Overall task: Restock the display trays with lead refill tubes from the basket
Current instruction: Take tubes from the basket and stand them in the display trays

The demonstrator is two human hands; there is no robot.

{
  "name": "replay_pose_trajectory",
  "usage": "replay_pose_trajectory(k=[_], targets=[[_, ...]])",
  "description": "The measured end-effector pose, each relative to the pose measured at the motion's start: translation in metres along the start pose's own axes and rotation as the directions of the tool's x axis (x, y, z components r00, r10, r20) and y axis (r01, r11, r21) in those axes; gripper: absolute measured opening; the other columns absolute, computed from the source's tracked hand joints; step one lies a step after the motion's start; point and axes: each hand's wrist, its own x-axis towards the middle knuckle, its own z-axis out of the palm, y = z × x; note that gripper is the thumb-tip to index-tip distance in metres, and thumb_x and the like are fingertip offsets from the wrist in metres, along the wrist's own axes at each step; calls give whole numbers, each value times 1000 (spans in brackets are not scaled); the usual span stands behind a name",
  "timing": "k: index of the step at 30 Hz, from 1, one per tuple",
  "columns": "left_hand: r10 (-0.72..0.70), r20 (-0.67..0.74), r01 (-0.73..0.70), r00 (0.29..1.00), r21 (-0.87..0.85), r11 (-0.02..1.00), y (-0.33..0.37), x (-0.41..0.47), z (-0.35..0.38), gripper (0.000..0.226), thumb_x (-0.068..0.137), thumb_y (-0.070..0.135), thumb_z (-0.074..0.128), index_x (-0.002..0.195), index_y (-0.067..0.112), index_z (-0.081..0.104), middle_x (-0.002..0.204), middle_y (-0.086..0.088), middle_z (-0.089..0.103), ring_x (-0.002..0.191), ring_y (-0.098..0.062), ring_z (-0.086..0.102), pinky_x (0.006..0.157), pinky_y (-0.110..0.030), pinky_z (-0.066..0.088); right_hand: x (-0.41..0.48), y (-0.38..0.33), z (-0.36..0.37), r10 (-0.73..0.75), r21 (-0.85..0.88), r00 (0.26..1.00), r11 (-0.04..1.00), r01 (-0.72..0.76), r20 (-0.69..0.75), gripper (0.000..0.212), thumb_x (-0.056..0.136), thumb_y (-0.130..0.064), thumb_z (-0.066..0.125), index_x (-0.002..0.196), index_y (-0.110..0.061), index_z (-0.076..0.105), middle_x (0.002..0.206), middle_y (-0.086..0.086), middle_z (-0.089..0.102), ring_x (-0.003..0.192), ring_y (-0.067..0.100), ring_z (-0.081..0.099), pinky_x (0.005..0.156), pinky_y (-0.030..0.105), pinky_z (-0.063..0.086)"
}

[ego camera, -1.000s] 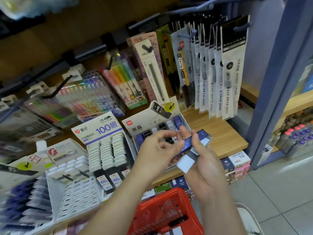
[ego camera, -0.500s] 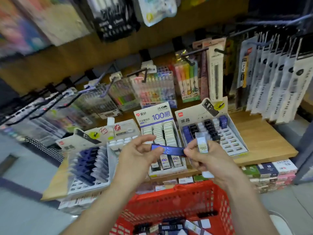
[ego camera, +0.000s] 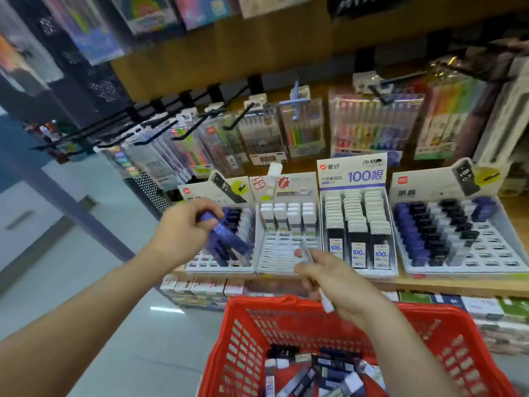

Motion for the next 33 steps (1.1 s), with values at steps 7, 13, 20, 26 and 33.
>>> replay_pose_trajectory(k=[7,13,20,26,33], targets=[[19,-45,-1,999,360,933,-80,17,-27,14,85,4,64,91,16,68,82,-1,65,80,-27,60,64,-27,32,2,2,21,36,129,994,991,-23,-103,21,100,-29,52,117,-20,61,76,5,73,57,21,65,45,23,48],[114,88,-140,990,410,901,-115,22,3,14,88,9,60,96,15,69,94,-6,69,92,-30,61,75,-33,45,12,17,35,88,80,974,994,-73,-207,20,102,-16,48,99,-10,67,69,8,52,39,15,44,37,21,29],[155,166,-211,974,408,888,-135,27,24,12,89,10,57,93,14,68,88,-6,69,83,-26,60,72,-34,48,16,28,39,141,82,978,988,-130,-152,19,98,1,49,105,-11,62,73,11,50,56,17,51,47,27,49],[163,119,-197,979,385,902,-139,30,26,15,90,10,56,96,17,68,90,-2,68,84,-22,59,69,-29,45,13,34,40,135,147,984,982,-118,-113,18,93,5,57,109,0,65,79,15,63,63,18,65,58,26,57],[240,186,-297,953,408,863,-137,37,29,17,92,14,53,98,19,69,92,-3,69,86,-25,61,79,-37,50,12,35,39,154,181,971,976,-121,-182,23,82,2,69,104,1,66,78,14,73,65,23,71,52,24,56]])
